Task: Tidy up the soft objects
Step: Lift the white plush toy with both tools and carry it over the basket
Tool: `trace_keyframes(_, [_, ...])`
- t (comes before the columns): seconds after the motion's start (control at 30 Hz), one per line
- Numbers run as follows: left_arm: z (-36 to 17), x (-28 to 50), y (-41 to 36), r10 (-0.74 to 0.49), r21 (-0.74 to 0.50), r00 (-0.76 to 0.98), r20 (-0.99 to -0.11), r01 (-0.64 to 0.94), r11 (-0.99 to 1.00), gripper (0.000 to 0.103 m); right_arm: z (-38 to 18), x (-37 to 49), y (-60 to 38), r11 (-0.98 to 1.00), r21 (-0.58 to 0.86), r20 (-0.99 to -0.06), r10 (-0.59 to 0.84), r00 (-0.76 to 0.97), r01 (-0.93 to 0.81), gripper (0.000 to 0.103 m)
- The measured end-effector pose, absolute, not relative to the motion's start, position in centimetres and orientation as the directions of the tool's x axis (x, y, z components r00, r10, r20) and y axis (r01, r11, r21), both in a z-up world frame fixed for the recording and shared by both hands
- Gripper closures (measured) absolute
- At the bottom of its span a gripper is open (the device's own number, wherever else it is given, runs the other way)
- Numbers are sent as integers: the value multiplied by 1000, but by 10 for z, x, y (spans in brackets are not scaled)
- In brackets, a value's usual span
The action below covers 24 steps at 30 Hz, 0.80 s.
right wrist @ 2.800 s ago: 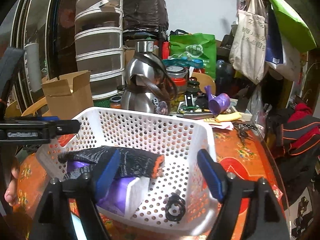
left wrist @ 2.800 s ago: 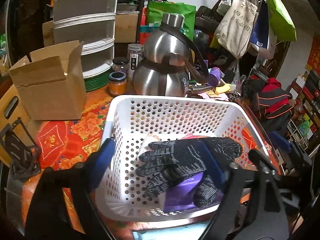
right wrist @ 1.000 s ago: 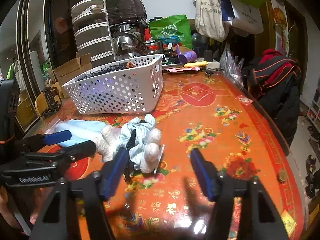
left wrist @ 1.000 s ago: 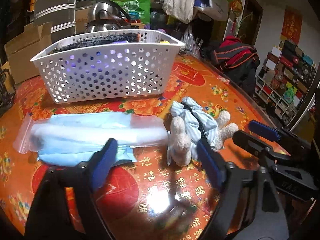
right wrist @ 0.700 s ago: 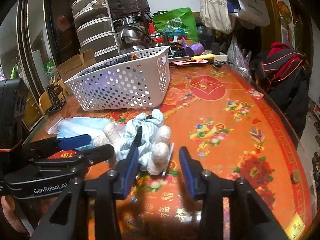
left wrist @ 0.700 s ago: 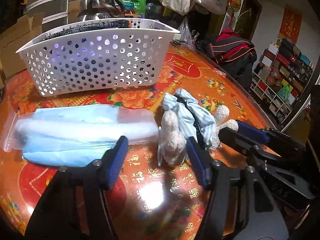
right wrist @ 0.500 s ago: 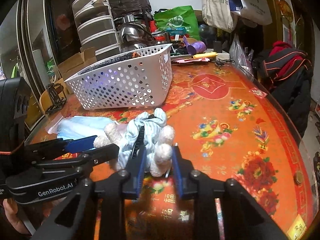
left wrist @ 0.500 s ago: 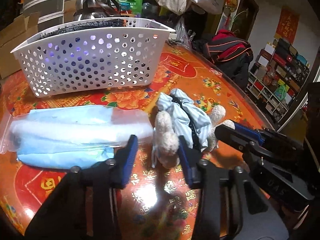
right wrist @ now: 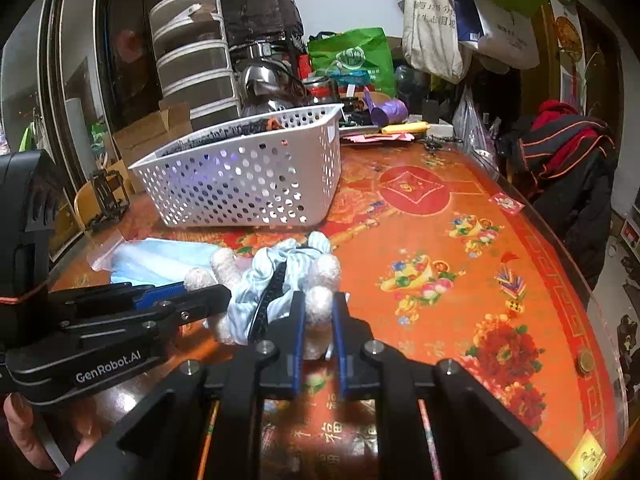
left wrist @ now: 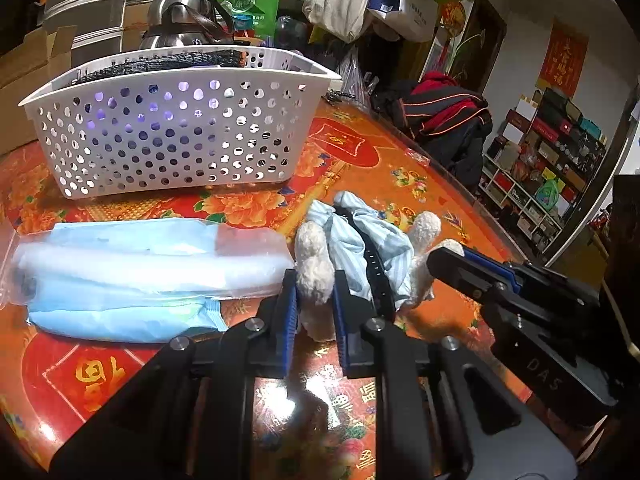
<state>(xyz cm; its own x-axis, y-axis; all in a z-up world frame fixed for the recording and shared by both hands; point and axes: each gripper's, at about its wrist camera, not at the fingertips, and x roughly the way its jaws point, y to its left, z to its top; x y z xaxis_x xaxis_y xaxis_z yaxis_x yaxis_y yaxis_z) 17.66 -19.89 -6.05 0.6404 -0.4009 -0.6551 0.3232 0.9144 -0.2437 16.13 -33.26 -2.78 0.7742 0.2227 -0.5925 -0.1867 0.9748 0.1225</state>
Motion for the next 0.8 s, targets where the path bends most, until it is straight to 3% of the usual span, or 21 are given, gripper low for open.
trace_keyframes(0.47, [-44,156,-185,-410,-236,696,-590,337,911,89,-22,151,-331,959,157,-551,283,785,-236,93])
trace_keyframes(0.8, [-9,134,-165,-448,-261,721,-528,364,894,89,13,128,-317,956,119,-496,292,818,-269,93])
